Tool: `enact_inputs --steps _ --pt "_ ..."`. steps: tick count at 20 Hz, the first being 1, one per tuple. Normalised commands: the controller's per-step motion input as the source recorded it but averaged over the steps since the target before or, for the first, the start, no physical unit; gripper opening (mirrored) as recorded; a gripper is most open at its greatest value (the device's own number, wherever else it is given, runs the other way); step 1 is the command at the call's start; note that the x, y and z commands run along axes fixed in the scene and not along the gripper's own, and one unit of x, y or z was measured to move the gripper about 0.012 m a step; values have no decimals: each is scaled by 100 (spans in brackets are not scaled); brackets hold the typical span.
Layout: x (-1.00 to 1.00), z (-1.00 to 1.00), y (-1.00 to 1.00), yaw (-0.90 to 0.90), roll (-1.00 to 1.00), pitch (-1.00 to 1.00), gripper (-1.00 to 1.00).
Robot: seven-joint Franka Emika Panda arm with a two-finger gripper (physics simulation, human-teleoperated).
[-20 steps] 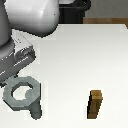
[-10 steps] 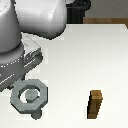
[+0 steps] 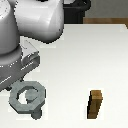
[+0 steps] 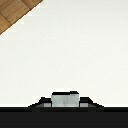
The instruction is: Put the loop with the handle onto the peg.
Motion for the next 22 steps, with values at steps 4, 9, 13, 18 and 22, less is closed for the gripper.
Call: enact_inputs --steps 4,9,13,18,22 --pt "0 -25 50 0 0 0 -100" --pt "0 -20 0 0 0 0 100" --pt "0 0 0 0 0 0 100" --pt "0 0 0 0 0 0 100" --pt "0 0 0 0 0 0 100"
